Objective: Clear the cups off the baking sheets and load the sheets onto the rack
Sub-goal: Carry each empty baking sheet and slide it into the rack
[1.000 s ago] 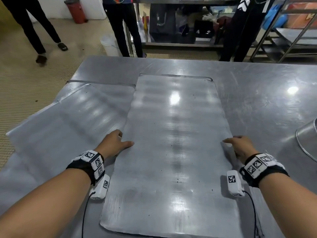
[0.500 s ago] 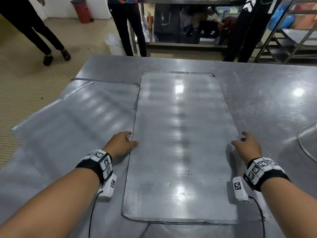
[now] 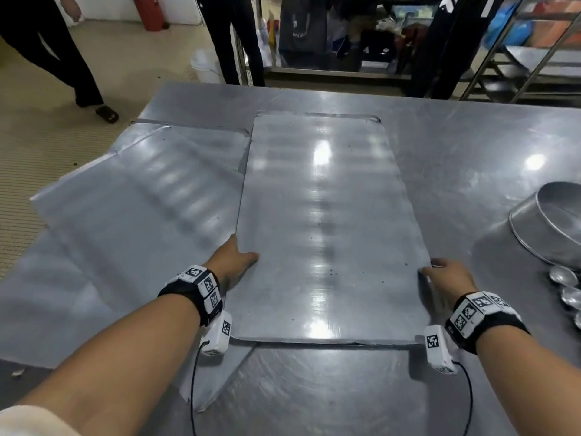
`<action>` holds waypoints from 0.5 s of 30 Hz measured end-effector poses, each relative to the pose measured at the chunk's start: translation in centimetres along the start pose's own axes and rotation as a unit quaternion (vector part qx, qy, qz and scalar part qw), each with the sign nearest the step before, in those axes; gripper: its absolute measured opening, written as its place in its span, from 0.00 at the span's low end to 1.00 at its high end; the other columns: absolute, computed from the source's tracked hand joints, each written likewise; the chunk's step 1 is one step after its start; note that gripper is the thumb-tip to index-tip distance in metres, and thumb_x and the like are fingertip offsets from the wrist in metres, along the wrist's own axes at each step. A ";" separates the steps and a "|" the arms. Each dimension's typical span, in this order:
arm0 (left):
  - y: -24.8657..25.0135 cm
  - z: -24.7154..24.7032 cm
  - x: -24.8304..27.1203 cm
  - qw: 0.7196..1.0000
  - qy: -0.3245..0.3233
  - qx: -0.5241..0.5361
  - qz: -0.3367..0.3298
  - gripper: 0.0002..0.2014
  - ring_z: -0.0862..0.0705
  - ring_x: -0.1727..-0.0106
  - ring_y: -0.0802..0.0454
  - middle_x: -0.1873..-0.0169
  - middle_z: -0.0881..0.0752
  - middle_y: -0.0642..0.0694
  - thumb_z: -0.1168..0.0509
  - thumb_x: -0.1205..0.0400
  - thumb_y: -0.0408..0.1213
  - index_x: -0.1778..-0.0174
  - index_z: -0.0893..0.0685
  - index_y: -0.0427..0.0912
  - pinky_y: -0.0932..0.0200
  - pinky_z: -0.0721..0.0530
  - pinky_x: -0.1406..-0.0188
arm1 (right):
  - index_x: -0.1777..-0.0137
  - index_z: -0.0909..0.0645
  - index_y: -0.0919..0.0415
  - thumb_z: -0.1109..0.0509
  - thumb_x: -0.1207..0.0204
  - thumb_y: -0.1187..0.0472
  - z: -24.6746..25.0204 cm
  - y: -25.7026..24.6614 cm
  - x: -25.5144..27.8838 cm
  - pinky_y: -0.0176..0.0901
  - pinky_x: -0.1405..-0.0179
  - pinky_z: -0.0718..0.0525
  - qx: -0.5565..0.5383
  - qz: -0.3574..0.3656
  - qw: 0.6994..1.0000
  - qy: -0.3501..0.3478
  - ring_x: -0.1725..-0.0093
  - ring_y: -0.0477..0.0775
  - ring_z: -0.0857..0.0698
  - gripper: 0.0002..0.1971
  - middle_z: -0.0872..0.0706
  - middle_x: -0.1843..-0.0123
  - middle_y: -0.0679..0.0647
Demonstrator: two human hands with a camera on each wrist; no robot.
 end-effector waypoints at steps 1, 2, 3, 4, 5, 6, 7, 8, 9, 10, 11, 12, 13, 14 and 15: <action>0.1 -0.2 0.3 1.000 0.004 -0.003 -0.006 0.27 0.15 0.40 0.49 0.38 0.14 0.50 0.27 0.21 0.43 0.27 0.26 0.48 0.60 0.17 0.47 | 0.46 0.13 0.73 0.29 0.23 0.71 0.1 0.0 0.5 0.34 0.62 0.17 -0.009 0.000 1.000 -0.013 0.65 0.57 0.17 0.08 0.11 0.53 0.74; 0.0 -0.3 0.5 1.000 0.007 -0.011 -0.008 0.29 0.14 0.40 0.48 0.38 0.14 0.50 0.26 0.24 0.46 0.27 0.25 0.48 0.56 0.16 0.42 | 0.44 0.16 0.80 0.32 0.22 0.76 0.2 -0.2 1.1 0.29 0.75 0.23 -0.021 0.010 0.999 -0.024 0.69 0.56 0.22 0.10 0.16 0.52 0.83; -0.1 -0.6 0.9 1.000 0.007 -0.018 -0.007 0.31 0.14 0.40 0.48 0.38 0.13 0.49 0.26 0.26 0.48 0.27 0.25 0.48 0.54 0.16 0.40 | 0.43 0.18 0.84 0.33 0.22 0.78 0.6 -0.1 1.7 0.27 0.81 0.27 -0.041 0.008 0.999 -0.025 0.69 0.56 0.25 0.11 0.19 0.52 0.87; -0.3 -0.8 1.3 1.000 0.006 -0.017 -0.001 0.31 0.13 0.40 0.48 0.38 0.13 0.49 0.25 0.27 0.48 0.28 0.25 0.48 0.54 0.16 0.40 | 0.43 0.19 0.84 0.33 0.22 0.77 1.0 0.3 2.1 0.28 0.81 0.26 -0.048 -0.002 0.999 -0.026 0.67 0.57 0.24 0.11 0.19 0.53 0.87; -0.5 -1.2 1.7 1.000 0.008 -0.017 0.000 0.31 0.14 0.40 0.48 0.38 0.13 0.49 0.25 0.26 0.47 0.28 0.24 0.47 0.55 0.17 0.41 | 0.46 0.18 0.81 0.31 0.22 0.74 1.0 1.4 1.8 0.29 0.79 0.24 -0.029 -0.003 0.999 -0.029 0.67 0.56 0.23 0.09 0.16 0.57 0.81; -0.5 -1.5 2.2 1.000 0.014 -0.023 0.000 0.29 0.15 0.40 0.48 0.39 0.14 0.49 0.24 0.24 0.45 0.28 0.24 0.45 0.57 0.19 0.43 | 0.49 0.18 0.76 0.30 0.23 0.72 1.1 3.0 1.0 0.30 0.80 0.23 -0.003 0.002 1.000 -0.024 0.69 0.56 0.22 0.06 0.15 0.61 0.71; -0.6 -2.0 2.7 0.999 0.018 -0.033 -0.001 0.26 0.16 0.41 0.47 0.40 0.15 0.49 0.25 0.21 0.42 0.29 0.25 0.44 0.58 0.22 0.44 | 0.51 0.17 0.71 0.28 0.24 0.69 1.6 4.2 0.7 0.31 0.80 0.23 0.015 0.000 1.000 -0.015 0.71 0.56 0.21 0.06 0.14 0.63 0.64; -0.7 -2.4 3.3 0.999 0.021 -0.044 0.003 0.25 0.18 0.43 0.47 0.41 0.17 0.48 0.26 0.19 0.40 0.29 0.26 0.42 0.59 0.24 0.45 | 0.51 0.16 0.67 0.26 0.25 0.65 2.0 5.2 0.4 0.35 0.76 0.20 0.024 -0.001 1.000 -0.009 0.70 0.55 0.18 0.07 0.13 0.63 0.60; -0.6 -2.7 3.8 0.998 0.024 -0.051 0.000 0.24 0.19 0.44 0.47 0.41 0.18 0.47 0.27 0.18 0.40 0.28 0.26 0.41 0.59 0.25 0.46 | 0.50 0.15 0.63 0.24 0.26 0.61 2.3 5.8 0.2 0.41 0.69 0.16 0.031 -0.001 0.999 -0.013 0.66 0.56 0.16 0.08 0.12 0.62 0.58; -0.6 -3.0 4.3 0.998 0.026 -0.055 -0.001 0.25 0.19 0.45 0.47 0.42 0.18 0.47 0.27 0.18 0.40 0.28 0.27 0.40 0.60 0.25 0.47 | 0.51 0.15 0.60 0.23 0.27 0.58 2.5 6.5 0.2 0.48 0.61 0.12 0.048 0.005 0.999 -0.026 0.62 0.58 0.14 0.09 0.12 0.60 0.58; -0.6 -3.3 4.8 0.998 0.029 -0.058 -0.002 0.25 0.20 0.45 0.47 0.42 0.19 0.47 0.27 0.18 0.40 0.27 0.28 0.39 0.60 0.25 0.48 | 0.51 0.15 0.59 0.22 0.28 0.56 2.9 7.1 0.0 0.54 0.54 0.11 0.063 0.007 0.997 -0.034 0.60 0.60 0.13 0.10 0.11 0.59 0.58; -0.6 -3.4 5.5 0.998 0.032 -0.059 -0.003 0.25 0.20 0.45 0.48 0.42 0.20 0.47 0.28 0.17 0.40 0.27 0.28 0.39 0.60 0.26 0.47 | 0.52 0.16 0.60 0.21 0.28 0.56 3.0 7.7 0.2 0.57 0.51 0.10 0.071 0.009 0.996 -0.046 0.59 0.61 0.13 0.11 0.11 0.59 0.59; -0.9 -3.6 6.0 0.998 0.031 -0.063 -0.003 0.26 0.21 0.44 0.48 0.41 0.20 0.48 0.28 0.17 0.40 0.26 0.29 0.40 0.60 0.26 0.47 | 0.53 0.16 0.61 0.19 0.29 0.56 3.3 8.2 0.3 0.59 0.51 0.10 0.078 0.010 0.995 -0.055 0.59 0.62 0.12 0.12 0.11 0.60 0.61; -1.0 -3.8 6.5 0.997 0.026 -0.068 -0.001 0.27 0.21 0.44 0.48 0.39 0.21 0.49 0.27 0.17 0.41 0.26 0.29 0.39 0.59 0.26 0.45 | 0.54 0.16 0.62 0.18 0.30 0.56 3.6 8.7 0.6 0.59 0.53 0.10 0.086 0.008 0.994 -0.065 0.60 0.63 0.12 0.13 0.11 0.61 0.62; -1.3 -3.9 6.8 0.997 0.024 -0.075 -0.001 0.28 0.21 0.43 0.48 0.38 0.20 0.49 0.27 0.18 0.42 0.25 0.29 0.39 0.58 0.26 0.44 | 0.54 0.16 0.63 0.17 0.30 0.57 3.7 9.1 0.8 0.58 0.57 0.11 0.088 0.007 0.993 -0.074 0.62 0.63 0.12 0.13 0.11 0.63 0.62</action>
Point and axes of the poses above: each hand's wrist, its own x-axis away from the middle knuckle, its own z-axis out of the back of the hand, y = z × x, the point moved 6 cm from there along -x, towards the middle knuckle
